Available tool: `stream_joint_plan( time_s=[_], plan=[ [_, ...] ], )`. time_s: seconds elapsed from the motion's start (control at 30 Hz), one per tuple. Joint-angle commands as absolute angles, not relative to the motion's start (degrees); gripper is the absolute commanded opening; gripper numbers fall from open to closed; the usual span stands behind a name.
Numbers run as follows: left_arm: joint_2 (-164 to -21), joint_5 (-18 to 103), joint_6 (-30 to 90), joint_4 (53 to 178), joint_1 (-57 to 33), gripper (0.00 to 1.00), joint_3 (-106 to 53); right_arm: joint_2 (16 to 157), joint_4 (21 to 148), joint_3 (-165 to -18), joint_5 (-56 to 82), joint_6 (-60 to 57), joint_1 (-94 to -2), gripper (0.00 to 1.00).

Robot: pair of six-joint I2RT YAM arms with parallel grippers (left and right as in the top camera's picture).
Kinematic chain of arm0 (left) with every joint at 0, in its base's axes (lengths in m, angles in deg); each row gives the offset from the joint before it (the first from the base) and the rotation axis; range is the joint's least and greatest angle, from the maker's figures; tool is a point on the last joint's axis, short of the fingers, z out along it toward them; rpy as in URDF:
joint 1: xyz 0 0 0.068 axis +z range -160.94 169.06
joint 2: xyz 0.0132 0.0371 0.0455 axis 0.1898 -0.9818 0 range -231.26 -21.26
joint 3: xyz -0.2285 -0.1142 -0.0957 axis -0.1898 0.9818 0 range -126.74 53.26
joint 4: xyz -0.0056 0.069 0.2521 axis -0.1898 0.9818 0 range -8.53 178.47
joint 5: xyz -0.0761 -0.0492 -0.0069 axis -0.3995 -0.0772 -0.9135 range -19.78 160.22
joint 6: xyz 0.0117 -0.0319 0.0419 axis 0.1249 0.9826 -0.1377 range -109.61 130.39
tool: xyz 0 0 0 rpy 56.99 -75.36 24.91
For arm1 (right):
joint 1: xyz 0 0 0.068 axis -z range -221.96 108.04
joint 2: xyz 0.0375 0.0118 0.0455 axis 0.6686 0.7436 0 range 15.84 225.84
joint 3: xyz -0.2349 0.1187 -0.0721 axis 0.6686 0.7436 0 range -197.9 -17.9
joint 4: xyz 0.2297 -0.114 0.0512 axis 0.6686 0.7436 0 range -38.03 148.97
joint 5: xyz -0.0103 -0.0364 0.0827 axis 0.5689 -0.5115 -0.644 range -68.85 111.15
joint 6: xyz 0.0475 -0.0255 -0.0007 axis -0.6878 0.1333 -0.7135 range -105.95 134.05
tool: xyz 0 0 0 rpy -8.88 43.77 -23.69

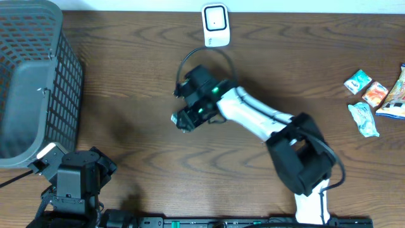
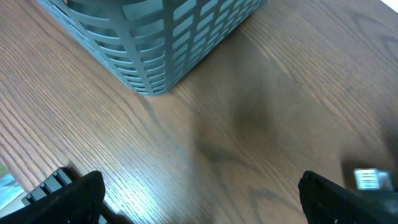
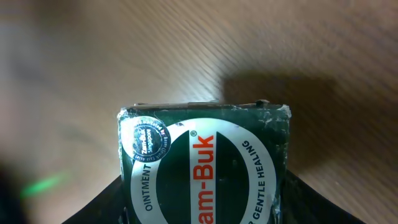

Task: Scan the item barcode
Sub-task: 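Lift the Zam-Buk tin toward the scanner with the right gripper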

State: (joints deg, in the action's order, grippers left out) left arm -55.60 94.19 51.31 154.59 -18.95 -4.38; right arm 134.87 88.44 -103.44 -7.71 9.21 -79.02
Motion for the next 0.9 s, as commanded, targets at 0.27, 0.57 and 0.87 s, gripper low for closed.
stream_joint_plan(
  time_s=[0.27,0.57,0.87],
  plan=[
    [-55.5,95.1,52.1,154.7,-18.8,0.98,-4.4,132.1,83.8,-103.4,-50.8,8.3,-64.4,0.56],
    [-55.5,95.1,52.1,154.7,-18.8,0.98,-4.4,123.2,81.5,-103.4,-52.5,7.3,-57.5,0.61],
    [-55.5,95.1,52.1,154.7,-18.8,0.98,-4.4,109.1,73.4,-103.4,-44.1,8.7,-55.9,0.62]
  ],
)
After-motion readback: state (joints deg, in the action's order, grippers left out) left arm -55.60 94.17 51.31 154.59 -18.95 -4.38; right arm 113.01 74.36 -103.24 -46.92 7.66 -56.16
